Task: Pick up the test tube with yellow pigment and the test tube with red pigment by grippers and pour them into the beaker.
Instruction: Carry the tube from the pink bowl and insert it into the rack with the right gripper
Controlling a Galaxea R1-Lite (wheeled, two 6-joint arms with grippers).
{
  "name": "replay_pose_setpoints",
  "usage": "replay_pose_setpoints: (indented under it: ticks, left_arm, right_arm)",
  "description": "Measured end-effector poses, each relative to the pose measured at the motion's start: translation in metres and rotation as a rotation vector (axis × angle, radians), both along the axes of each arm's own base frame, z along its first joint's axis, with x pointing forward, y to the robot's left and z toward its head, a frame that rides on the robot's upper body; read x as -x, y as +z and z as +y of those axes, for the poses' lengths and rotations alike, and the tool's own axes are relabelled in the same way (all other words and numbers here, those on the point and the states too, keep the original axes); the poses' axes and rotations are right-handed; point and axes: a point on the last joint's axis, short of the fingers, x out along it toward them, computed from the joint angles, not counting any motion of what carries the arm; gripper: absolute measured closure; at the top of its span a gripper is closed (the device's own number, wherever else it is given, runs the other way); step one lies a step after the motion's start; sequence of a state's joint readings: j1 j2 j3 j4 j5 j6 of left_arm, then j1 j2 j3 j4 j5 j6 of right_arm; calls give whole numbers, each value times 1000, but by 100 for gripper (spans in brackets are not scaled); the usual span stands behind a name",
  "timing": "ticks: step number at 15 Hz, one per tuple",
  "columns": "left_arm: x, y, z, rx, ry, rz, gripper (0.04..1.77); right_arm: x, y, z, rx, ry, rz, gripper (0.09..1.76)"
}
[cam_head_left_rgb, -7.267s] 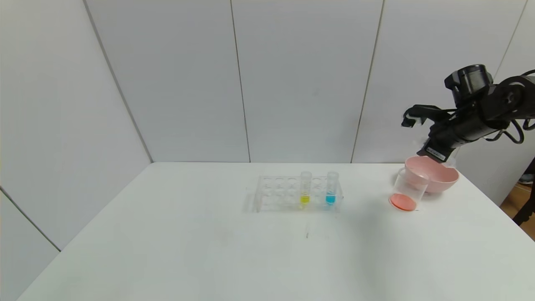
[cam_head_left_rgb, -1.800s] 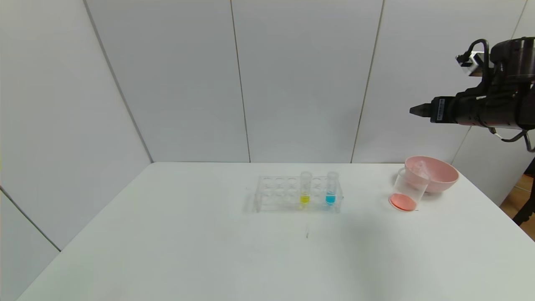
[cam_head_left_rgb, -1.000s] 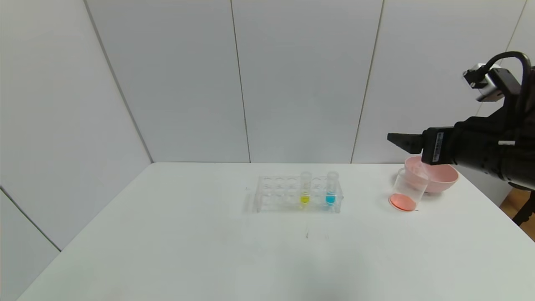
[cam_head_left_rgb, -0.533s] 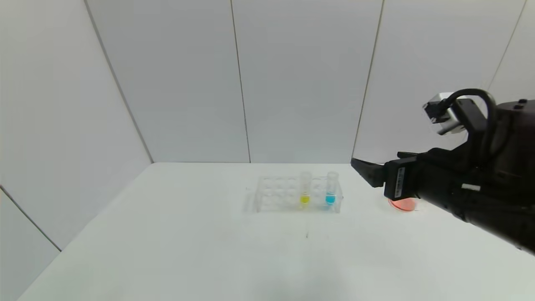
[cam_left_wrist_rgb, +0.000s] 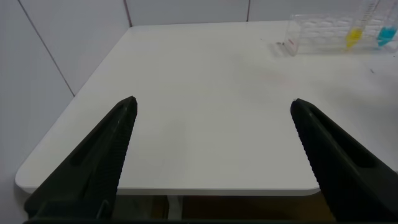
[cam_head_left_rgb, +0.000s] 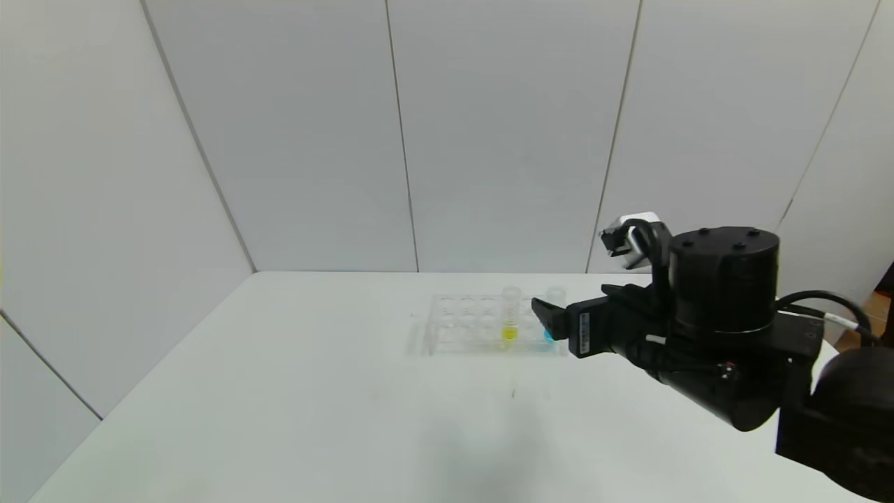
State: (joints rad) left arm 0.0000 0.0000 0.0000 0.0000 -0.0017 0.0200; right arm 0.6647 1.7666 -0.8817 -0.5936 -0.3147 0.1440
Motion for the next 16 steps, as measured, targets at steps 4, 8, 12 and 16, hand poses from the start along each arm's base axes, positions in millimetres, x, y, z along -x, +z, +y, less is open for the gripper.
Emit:
replay_pose_setpoints:
  ticks: [4, 8, 12, 16]
  left_arm:
    - [0, 0, 0, 0, 0, 0, 5]
    - [0, 0, 0, 0, 0, 0, 5]
    - [0, 0, 0, 0, 0, 0, 5]
    - [0, 0, 0, 0, 0, 0, 5]
  right_arm:
    - [-17, -25, 19, 16, 11, 20, 15]
    - [-30, -40, 34, 32, -1, 31, 15]
    - [-39, -55, 45, 27, -22, 18, 15]
    - [-46, -71, 55, 43, -38, 25, 14]
